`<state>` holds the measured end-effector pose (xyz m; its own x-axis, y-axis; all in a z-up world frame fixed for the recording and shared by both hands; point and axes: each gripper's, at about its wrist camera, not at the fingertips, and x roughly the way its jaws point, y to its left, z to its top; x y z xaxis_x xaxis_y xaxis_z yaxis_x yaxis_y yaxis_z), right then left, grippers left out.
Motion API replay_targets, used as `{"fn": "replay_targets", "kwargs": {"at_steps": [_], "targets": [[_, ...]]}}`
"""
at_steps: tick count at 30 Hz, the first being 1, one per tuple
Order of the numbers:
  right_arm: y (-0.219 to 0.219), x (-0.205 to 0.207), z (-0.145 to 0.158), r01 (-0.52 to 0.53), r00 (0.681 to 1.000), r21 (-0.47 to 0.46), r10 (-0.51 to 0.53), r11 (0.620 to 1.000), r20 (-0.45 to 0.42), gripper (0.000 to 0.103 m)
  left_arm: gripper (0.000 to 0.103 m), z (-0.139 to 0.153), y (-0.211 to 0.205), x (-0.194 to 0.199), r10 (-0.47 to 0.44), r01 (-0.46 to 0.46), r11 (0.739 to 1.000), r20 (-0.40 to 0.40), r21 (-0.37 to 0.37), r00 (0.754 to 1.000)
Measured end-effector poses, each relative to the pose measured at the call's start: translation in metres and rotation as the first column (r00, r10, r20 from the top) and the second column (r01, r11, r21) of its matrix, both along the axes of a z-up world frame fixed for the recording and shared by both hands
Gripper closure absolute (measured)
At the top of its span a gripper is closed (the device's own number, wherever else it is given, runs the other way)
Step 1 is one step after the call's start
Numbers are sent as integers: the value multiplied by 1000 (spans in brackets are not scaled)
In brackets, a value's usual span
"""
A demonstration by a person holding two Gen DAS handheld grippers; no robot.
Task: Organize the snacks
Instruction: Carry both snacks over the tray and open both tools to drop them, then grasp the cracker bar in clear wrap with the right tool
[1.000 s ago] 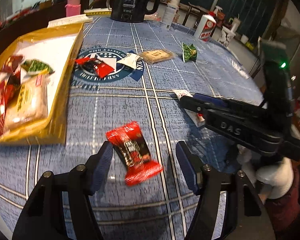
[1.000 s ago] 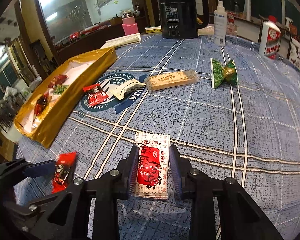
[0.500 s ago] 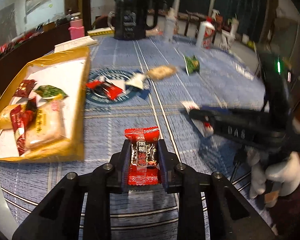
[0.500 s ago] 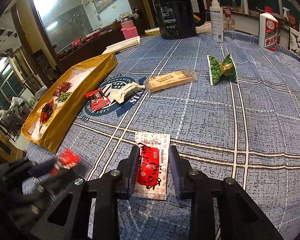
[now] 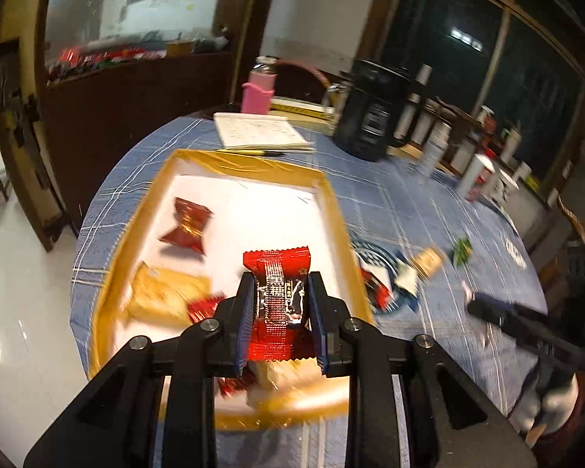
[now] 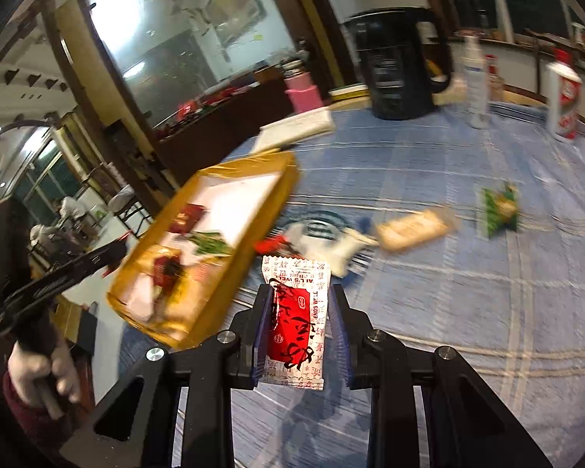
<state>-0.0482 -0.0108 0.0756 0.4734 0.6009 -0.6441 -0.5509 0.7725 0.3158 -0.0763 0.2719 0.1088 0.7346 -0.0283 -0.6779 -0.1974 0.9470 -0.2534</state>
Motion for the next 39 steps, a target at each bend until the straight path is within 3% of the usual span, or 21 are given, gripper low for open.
{"fn": "replay_targets", "kwargs": {"at_steps": [9, 16, 23, 28, 30, 32, 36, 39], "targets": [[131, 24, -7, -113, 993, -68, 110, 991, -52, 74, 79, -35, 57, 65, 46, -55, 994, -103, -91, 994], [179, 50, -28, -99, 992, -123, 89, 987, -88, 74, 79, -55, 76, 80, 54, -75, 984, -131, -160, 990], [181, 67, -32, -90, 990, -82, 80, 993, -118, 65, 69, -44, 67, 75, 26, -38, 992, -97, -121, 995], [139, 74, -9, -43, 997, -23, 41, 999, -68, 64, 67, -22, 46, 41, -9, 5, 995, -37, -103, 999], [114, 82, -3, 14, 999, -51, -15, 999, -29, 63, 47, -11, 34, 14, -30, 31, 994, 15, -101, 999], [95, 91, -8, 65, 998, -107, -66, 992, 1, 61, 40, -6, 26, -7, -35, 41, 993, 54, -114, 998], [81, 114, -33, 114, 992, -157, -121, 981, -39, 61, 40, -7, 3, -39, -53, 69, 985, 101, -158, 993], [92, 118, -49, 91, 991, -160, -105, 983, -79, 61, 40, -13, -12, -46, -63, 83, 978, 105, -193, 992]]}}
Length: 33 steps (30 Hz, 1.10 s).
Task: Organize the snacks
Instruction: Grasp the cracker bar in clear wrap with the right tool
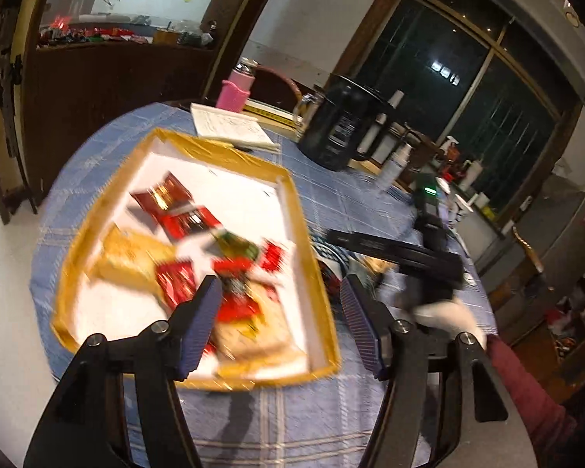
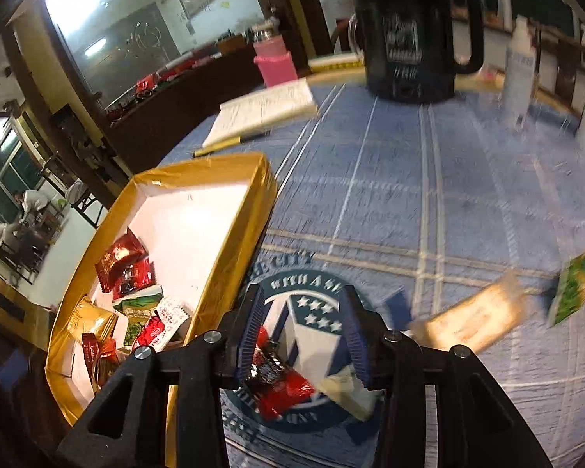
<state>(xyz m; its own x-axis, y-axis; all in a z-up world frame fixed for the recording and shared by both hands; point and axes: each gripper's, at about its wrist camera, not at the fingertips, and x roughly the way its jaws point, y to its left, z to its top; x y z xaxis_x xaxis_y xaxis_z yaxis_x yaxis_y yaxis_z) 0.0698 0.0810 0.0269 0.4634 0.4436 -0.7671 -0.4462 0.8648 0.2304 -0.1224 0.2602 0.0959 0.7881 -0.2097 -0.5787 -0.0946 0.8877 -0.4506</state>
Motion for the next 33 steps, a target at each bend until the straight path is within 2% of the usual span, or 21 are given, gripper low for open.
{"fn": "replay_targets", "kwargs": {"at_steps": [4, 6, 8, 10, 15, 16, 17, 19, 20, 21, 23, 25, 28, 32, 33], "targets": [[25, -17, -10, -91, 996, -77, 92, 993, 6, 66, 40, -4, -14, -3, -13, 13, 999, -2, -32, 1000], [31, -28, -14, -107, 993, -137, 112, 985, 28, 78, 40, -7, -18, -1, -15, 15, 999, -4, -49, 1000], [25, -39, -18, -110, 993, -153, 115, 982, 26, 85, 40, -9, -20, -1, -14, 13, 998, -9, -59, 1000], [15, -43, -21, -95, 995, -164, 97, 982, 2, 100, 40, -11, -22, -3, -13, 12, 998, -13, -63, 1000], [-38, -68, -22, -56, 998, -150, 53, 987, -27, 102, 40, -13, -24, -9, -14, 14, 998, -11, -57, 1000], [-50, -72, -22, -49, 998, -143, 44, 989, -40, 102, 40, -13, -24, -10, -15, 14, 998, -11, -57, 1000], [-65, -77, -20, -47, 997, -113, 41, 992, -61, 96, 40, -13, -24, -11, -18, 18, 998, -10, -61, 1000], [-93, -78, -14, -23, 997, -19, 22, 1000, -78, 95, 40, -14, -26, -12, -24, 23, 998, -9, -65, 1000], [-106, -76, -10, 8, 997, 13, -7, 1000, -71, 88, 40, -15, -27, -12, -25, 24, 997, -9, -67, 1000], [-115, -73, -6, 37, 998, 25, -36, 999, -59, 74, 40, -16, -29, -11, -28, 27, 997, -10, -74, 1000], [-129, -60, -2, 86, 995, 56, -83, 995, -48, 61, 40, -16, -34, -11, -39, 38, 996, -12, -75, 999], [-134, -44, -1, 119, 991, 121, -111, 985, -70, 60, 40, -16, -41, -13, -53, 52, 997, -14, -63, 998], [-140, -19, -2, 215, 975, 134, -203, 967, -94, 55, 40, -12, -50, -18, -67, 66, 997, -11, -37, 998], [-144, 25, -16, 368, 918, 158, -330, 917, -221, 53, 40, -9, -61, -20, -89, 89, 996, -12, -23, 996], [-141, 32, -15, 386, 912, 159, -349, 909, -218, 52, 40, -8, -63, -20, -94, 94, 995, -12, -19, 996]]}}
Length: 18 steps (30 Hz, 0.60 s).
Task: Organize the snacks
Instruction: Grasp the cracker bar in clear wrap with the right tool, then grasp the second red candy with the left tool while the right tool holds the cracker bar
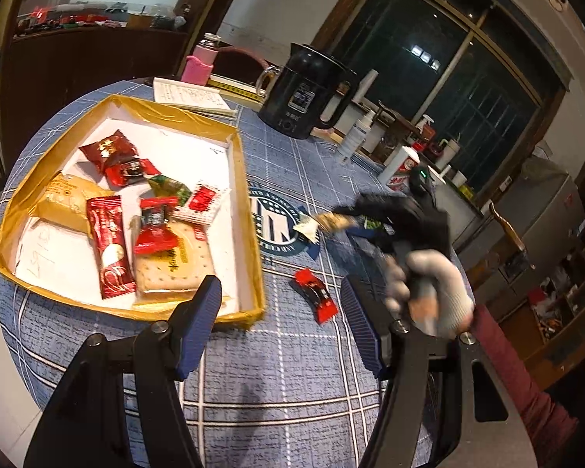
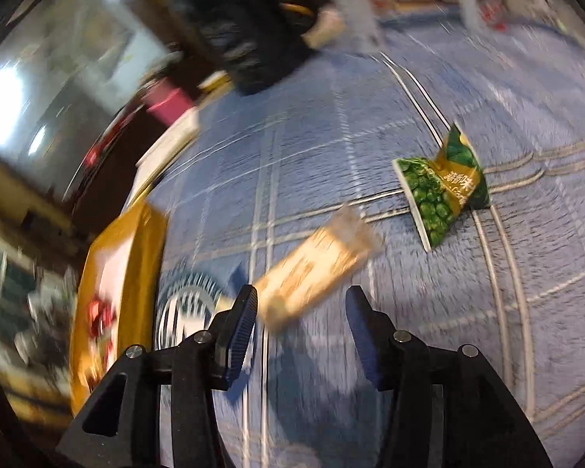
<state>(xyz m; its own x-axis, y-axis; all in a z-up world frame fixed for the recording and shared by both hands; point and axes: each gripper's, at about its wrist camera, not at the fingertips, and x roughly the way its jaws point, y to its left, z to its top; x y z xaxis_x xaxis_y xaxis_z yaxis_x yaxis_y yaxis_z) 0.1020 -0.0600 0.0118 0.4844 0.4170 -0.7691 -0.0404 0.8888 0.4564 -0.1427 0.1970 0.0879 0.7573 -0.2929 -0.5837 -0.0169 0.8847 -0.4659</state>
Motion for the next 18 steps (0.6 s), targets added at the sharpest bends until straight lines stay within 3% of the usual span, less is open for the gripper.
{"fn": "replay_targets", "kwargs": {"at_steps": [3, 8, 10, 12, 18], "targets": [[16, 11, 5, 14, 1000, -63, -14, 998, 3, 39, 40, 1, -7, 0, -15, 15, 1000, 2, 9, 1000], [53, 9, 4, -29, 999, -275, 38, 961, 27, 35, 40, -3, -15, 4, -34, 34, 999, -11, 7, 999], [60, 6, 4, -36, 998, -350, 52, 936, 37, 46, 40, -4, -19, 5, -43, 44, 999, -15, 11, 999], [56, 0, 3, -37, 996, -382, 64, 923, 57, 69, 40, -4, -22, 5, -46, 46, 999, -15, 20, 999], [21, -30, 2, -92, 989, -374, 130, 923, 75, 70, 40, -4, -35, 10, -75, 76, 996, -29, 42, 997]]}}
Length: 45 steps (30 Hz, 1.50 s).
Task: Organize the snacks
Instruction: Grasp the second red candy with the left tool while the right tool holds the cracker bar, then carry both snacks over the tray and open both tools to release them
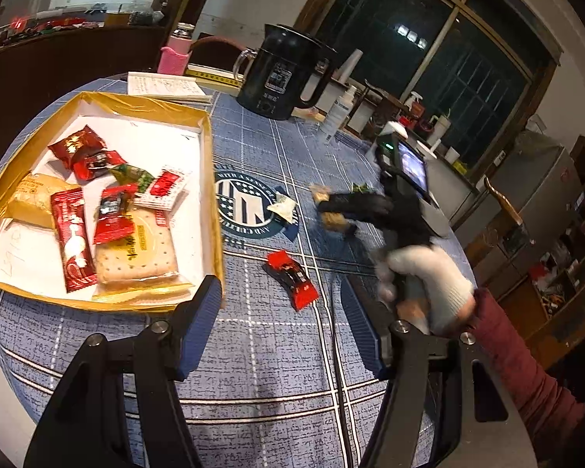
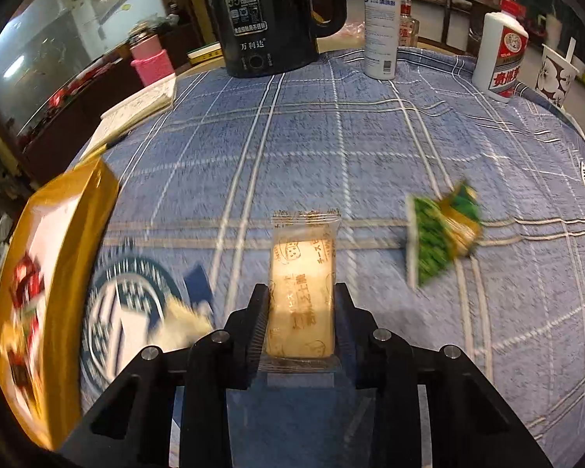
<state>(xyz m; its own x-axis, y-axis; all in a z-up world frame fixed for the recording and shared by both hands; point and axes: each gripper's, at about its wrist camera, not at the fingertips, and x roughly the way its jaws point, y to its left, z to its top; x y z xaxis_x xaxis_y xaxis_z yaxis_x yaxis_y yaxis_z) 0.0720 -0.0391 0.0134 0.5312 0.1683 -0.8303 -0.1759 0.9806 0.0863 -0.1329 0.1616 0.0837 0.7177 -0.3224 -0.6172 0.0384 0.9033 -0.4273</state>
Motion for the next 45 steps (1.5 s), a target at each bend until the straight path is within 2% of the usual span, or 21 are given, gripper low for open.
{"fn": "replay_targets", "kwargs": {"at_steps": [7, 8, 9, 10, 13, 14, 15, 19, 22, 23, 24, 25, 28, 31, 34, 39, 40, 42, 45], "targets": [[-60, -69, -2, -41, 999, 125, 40, 991, 11, 70, 41, -12, -42, 25, -82, 84, 995, -46, 46, 996], [-67, -74, -2, -40, 999, 147, 38, 988, 17, 70, 47, -14, -48, 29, -84, 87, 994, -54, 61, 995], [-72, -78, -3, -43, 999, 171, 39, 984, 24, 69, 55, -17, -56, 36, -86, 92, 992, -65, 86, 994], [-77, -81, -4, -56, 998, 208, 50, 976, 35, 69, 57, -19, -61, 42, -87, 94, 990, -75, 105, 993], [-88, -86, -6, -79, 996, 278, 66, 957, 55, 70, 57, -26, -76, 56, -68, 86, 976, -95, 201, 993], [-91, -87, -7, -89, 995, 300, 74, 950, 63, 80, 57, -29, -81, 61, -59, 82, 968, -104, 235, 993], [-91, -86, -8, -97, 995, 316, 81, 944, 63, 84, 57, -33, -85, 67, -47, 77, 961, -119, 265, 992], [-89, -89, -9, -111, 993, 318, 92, 942, 74, 84, 57, -46, -94, 81, 2, 54, 933, -157, 356, 988], [-87, -92, -9, -140, 989, 338, 118, 931, 85, 79, 57, -60, -95, 90, 21, 55, 921, -190, 385, 981], [-88, -91, -9, -137, 990, 342, 114, 930, 85, 74, 58, -63, -99, 90, 20, 58, 910, -184, 411, 983], [-88, -90, -10, -134, 990, 351, 113, 927, 79, 63, 71, -64, -103, 89, 16, 63, 897, -174, 438, 985], [-90, -89, -10, -131, 991, 365, 112, 922, 75, 58, 79, -63, -106, 87, -7, 77, 897, -161, 434, 987], [-92, -89, -11, -140, 990, 384, 121, 913, 73, 51, 79, -61, -108, 85, -14, 80, 898, -154, 432, 988], [-89, -90, -10, -146, 989, 365, 125, 920, 79, 50, 80, -56, -101, 81, -10, 67, 913, -141, 403, 990], [-77, -90, -7, -152, 988, 291, 133, 945, 82, 50, 80, -45, -92, 74, -12, 53, 931, -114, 362, 993], [-42, -91, -6, -166, 983, 60, 160, 984, 89, 49, 80, -32, -74, 58, -10, 31, 954, -72, 299, 997], [-33, -92, -7, -163, 982, -4, 162, 987, 97, 51, 80, -30, -70, 56, -6, 25, 957, -66, 290, 998], [-24, -96, -8, -168, 977, -81, 177, 982, 118, 69, 80, -25, -57, 48, 5, 9, 965, -52, 263, 999], [-22, -99, -8, -173, 977, -77, 181, 982, 115, 69, 80, -17, -33, 38, 33, -26, 974, -27, 225, 999]]}}
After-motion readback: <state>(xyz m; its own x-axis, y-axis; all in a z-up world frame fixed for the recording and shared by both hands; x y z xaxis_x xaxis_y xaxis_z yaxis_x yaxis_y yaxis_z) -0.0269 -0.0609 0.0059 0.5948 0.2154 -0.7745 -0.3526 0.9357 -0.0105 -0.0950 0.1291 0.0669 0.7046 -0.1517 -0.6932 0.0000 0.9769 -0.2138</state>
